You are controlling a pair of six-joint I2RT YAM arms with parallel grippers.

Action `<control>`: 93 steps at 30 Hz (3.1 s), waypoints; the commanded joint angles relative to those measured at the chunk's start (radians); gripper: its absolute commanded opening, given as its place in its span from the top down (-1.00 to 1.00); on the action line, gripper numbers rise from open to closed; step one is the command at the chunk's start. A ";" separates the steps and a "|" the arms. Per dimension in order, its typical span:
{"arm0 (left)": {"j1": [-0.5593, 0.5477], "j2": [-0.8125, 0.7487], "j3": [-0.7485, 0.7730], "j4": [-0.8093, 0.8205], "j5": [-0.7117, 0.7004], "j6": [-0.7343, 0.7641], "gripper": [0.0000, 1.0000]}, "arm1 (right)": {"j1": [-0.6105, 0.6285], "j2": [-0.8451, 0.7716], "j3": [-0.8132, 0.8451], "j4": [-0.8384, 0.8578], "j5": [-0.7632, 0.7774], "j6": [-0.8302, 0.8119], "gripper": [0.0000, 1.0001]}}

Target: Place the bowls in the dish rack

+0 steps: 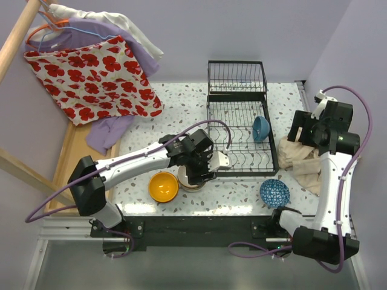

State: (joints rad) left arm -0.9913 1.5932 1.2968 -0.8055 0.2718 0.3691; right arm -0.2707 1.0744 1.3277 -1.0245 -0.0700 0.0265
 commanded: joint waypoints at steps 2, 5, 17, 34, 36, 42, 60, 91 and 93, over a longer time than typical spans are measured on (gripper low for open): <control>-0.010 0.028 0.050 0.040 0.013 -0.064 -0.18 | -0.004 -0.028 -0.013 -0.006 0.009 0.004 -0.68; -0.020 0.045 0.058 0.048 0.023 -0.071 -0.16 | -0.004 -0.034 -0.022 -0.014 0.016 -0.002 -0.68; -0.026 0.094 0.071 0.054 0.017 -0.085 0.53 | -0.004 -0.051 -0.051 -0.017 0.032 0.000 -0.68; -0.026 -0.064 0.056 -0.012 0.004 0.024 1.00 | -0.002 0.019 -0.010 -0.002 -0.001 0.039 -0.67; -0.026 -0.073 0.064 -0.011 0.004 0.031 1.00 | -0.004 0.028 0.001 -0.002 -0.001 0.043 -0.67; -0.026 -0.081 0.156 -0.018 0.000 0.054 1.00 | -0.004 0.061 0.033 -0.009 -0.004 0.049 -0.66; 0.238 0.050 0.271 0.104 -0.023 0.171 1.00 | -0.005 0.134 0.073 0.009 0.033 0.038 -0.66; 0.313 0.287 0.024 0.414 -0.181 0.241 0.66 | -0.004 0.265 0.105 0.027 0.065 0.024 -0.66; 0.313 0.292 0.022 0.417 -0.187 0.235 0.66 | -0.005 0.265 0.103 0.029 0.064 0.026 -0.66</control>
State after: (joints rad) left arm -0.6853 1.8828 1.3285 -0.4408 0.1265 0.5961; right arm -0.2707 1.3373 1.4105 -1.0233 -0.0166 0.0528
